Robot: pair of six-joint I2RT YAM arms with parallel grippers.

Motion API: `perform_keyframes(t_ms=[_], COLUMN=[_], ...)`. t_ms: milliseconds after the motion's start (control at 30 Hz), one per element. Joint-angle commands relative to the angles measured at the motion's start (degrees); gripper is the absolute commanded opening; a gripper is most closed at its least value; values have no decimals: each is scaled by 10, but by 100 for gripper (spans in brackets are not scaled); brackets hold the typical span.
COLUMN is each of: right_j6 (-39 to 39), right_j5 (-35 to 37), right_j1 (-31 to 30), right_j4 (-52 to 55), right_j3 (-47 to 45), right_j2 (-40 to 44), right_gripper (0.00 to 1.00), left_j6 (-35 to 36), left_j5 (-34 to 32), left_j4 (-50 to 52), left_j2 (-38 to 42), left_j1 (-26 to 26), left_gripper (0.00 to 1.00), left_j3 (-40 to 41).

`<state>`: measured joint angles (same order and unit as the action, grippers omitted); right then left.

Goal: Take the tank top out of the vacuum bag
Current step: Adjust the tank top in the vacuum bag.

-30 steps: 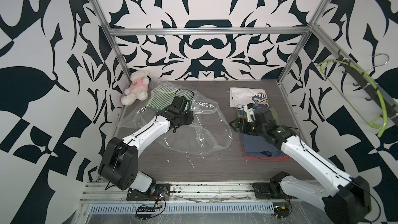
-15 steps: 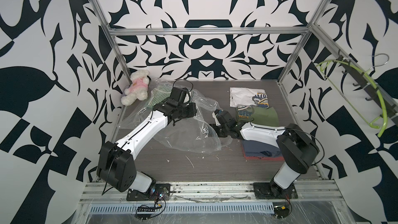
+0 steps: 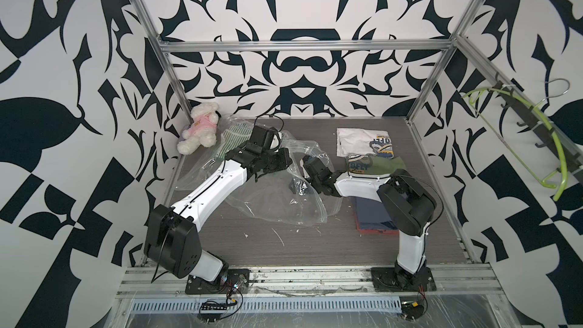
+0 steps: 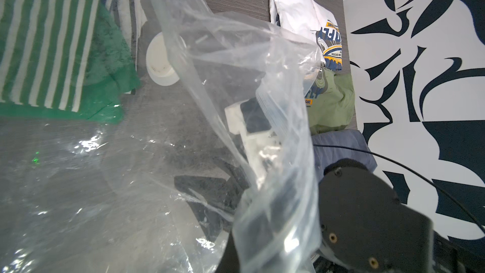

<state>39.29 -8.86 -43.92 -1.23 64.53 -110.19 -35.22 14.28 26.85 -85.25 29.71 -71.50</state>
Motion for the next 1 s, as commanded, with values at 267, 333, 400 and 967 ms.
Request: perform_keyframes(t_ms=[267, 333, 400, 967], right_j6=[79, 115, 147, 219], right_j5=[-42, -68, -88, -171], right_j1=[-38, -13, 8, 53], right_j4=[-112, -155, -201, -219], right_j3=[-15, -10, 2, 210], right_j2=[8, -18, -50, -253], right_gripper=[73, 73, 73, 73], left_j6=[-6, -9, -11, -36], left_j5=[21, 20, 21, 47], left_j4=[-13, -10, -7, -21], left_j2=[-36, -29, -19, 9], left_j1=[3, 3, 3, 3], left_gripper=[0, 0, 0, 0], left_j3=[-74, -66, -58, -40])
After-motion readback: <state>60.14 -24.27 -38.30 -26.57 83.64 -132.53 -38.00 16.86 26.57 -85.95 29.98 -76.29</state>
